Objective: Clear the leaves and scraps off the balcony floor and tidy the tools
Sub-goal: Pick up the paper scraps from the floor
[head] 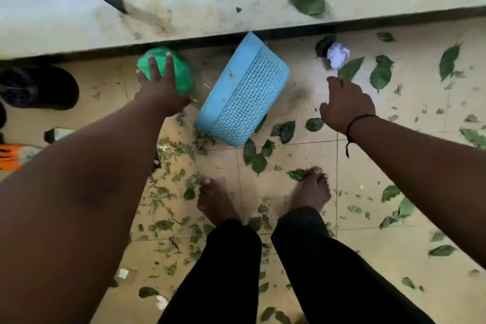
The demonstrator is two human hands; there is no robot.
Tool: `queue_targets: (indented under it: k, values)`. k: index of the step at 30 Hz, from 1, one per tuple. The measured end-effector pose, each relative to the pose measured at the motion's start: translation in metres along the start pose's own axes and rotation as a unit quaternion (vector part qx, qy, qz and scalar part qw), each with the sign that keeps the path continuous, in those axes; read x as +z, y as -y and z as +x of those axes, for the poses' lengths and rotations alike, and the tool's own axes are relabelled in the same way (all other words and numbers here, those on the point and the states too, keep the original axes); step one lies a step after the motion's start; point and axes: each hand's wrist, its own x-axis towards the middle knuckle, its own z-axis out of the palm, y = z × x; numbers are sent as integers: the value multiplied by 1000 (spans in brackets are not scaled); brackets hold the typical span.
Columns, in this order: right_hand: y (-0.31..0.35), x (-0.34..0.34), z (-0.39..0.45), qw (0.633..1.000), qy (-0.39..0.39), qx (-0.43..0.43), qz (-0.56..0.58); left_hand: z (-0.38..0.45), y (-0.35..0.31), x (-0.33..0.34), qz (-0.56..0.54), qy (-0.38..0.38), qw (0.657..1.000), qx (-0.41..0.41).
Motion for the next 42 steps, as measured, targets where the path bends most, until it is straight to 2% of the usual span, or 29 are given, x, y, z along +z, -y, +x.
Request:
queue_targets:
  k: [5, 12, 18, 22, 25, 28, 33, 37, 42]
  values:
    - [-11, -3, 36, 997, -64, 43, 6, 12, -11, -14, -15, -11, 999, -31]
    - [-16, -4, 91, 994, -77, 61, 45, 34, -5, 5, -51, 1, 998, -29]
    - [-15, 8, 120, 993, -46, 57, 91, 26, -5, 20, -57, 7, 997, -43]
    - [-16, 16, 119, 995, -71, 38, 60, 7, 0, 26, -41, -25, 998, -41]
    - [-20, 19, 110, 996, -60, 20, 56, -19, 3, 30, -43, -59, 994, -86]
    - [-26, 20, 89, 998, -49, 24, 34, -52, 1, 34, -111, -83, 983, -119]
    - [-36, 31, 23, 999, 27, 39, 10, -114, 0, 42, -242, -79, 954, -157]
    - [-45, 31, -55, 991, 105, 27, 74, -184, -4, 44, -200, 10, 968, -151]
    - [-42, -5, -166, 972, 215, 41, 85, -265, -22, 18, -123, 119, 976, -135]
